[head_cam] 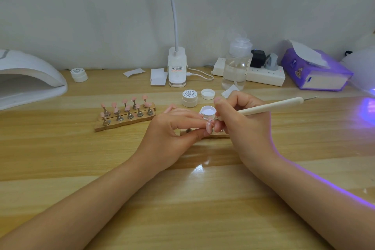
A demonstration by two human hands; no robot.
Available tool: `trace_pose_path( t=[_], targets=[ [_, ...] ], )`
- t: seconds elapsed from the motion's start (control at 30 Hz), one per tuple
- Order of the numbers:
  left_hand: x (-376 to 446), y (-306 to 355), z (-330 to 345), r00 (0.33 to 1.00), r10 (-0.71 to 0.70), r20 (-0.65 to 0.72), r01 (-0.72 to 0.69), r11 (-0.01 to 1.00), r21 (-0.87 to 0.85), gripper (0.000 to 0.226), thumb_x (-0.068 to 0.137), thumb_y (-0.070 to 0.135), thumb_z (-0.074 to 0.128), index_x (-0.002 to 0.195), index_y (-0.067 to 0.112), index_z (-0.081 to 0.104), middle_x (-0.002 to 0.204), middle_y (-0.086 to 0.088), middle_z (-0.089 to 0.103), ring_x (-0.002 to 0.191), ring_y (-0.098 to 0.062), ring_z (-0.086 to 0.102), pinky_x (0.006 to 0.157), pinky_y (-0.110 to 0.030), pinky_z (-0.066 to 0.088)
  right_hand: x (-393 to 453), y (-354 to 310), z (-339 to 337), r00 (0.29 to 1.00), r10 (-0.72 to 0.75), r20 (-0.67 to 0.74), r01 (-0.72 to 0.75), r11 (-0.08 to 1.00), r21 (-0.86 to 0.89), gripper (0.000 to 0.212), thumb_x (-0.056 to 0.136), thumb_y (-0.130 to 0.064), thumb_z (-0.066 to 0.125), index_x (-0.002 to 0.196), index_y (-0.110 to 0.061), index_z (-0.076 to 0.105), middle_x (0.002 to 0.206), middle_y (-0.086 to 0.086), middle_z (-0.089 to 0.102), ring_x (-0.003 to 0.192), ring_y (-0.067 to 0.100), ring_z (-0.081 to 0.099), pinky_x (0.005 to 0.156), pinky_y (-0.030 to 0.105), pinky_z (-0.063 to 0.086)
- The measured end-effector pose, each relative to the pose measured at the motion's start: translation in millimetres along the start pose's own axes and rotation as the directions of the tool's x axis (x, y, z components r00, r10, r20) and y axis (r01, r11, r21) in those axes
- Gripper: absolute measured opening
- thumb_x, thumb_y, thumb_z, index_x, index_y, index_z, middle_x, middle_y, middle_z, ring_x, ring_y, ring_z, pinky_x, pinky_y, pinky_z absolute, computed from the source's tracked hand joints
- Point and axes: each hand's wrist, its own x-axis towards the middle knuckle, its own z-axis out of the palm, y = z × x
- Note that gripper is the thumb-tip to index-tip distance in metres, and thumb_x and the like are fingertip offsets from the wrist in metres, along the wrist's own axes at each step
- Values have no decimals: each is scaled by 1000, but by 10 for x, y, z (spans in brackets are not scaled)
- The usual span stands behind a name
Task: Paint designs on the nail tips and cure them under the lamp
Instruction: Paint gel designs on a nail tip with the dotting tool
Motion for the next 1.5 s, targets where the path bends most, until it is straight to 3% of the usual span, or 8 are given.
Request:
trace_pose_path(
  t=[0.13,0.5,0.7,0.83,1.17,1.3,1.5],
  targets=[
    [-7,5,-1,1000,3,4,-3,1000,4,21,70,19,70,89,26,67,81,15,71,85,-6,65,90,-58,39,-3,-4,6,1000,0,-6,0,1000,14,39,82,2,57,49,-9,40,37,-3,48,34,6,52,40,11,39],
    [4,21,-5,1000,-2,6,2,1000,10,25,69,19,69,92,28,65,94,18,66,85,0,64,90,-50,41,-17,0,-11,1000,-14,28,15,1000,-27,38,78,7,54,47,-9,39,37,0,49,35,5,50,41,11,38],
    [-7,10,-12,1000,-10,11,10,1000,4,14,69,17,70,82,23,72,89,13,70,84,-4,65,89,-48,41,-29,6,-23,998,-31,62,34,997,-62,43,74,4,57,41,-20,43,37,-3,51,38,5,50,44,13,42],
    [-3,18,-10,1000,9,8,-9,1000,15,18,70,16,70,88,19,71,81,9,72,84,-8,66,86,-52,41,-34,6,-24,997,-36,67,42,995,-86,40,75,9,53,43,-14,42,37,-4,51,37,4,50,44,12,41],
    [-7,16,-10,1000,-9,7,9,1000,11,14,70,17,70,81,24,73,82,11,70,83,-8,66,88,-53,40,-25,28,-27,996,-39,75,47,993,-104,42,76,11,54,44,-12,42,38,-3,52,38,5,50,45,13,42],
    [0,31,-11,1000,-12,9,12,1000,13,25,70,19,69,93,28,66,93,16,68,83,-4,65,89,-52,40,-21,43,-32,996,-47,80,56,992,-110,39,76,9,55,45,-11,42,38,-2,52,39,6,51,46,14,43],
    [2,24,-11,1000,-1,12,0,1000,19,27,70,19,69,95,29,65,93,17,67,84,-1,65,88,-52,42,-18,43,-22,997,-45,59,52,991,-122,29,68,-4,55,44,-11,43,38,-1,52,40,6,50,47,15,44]
  ],
)
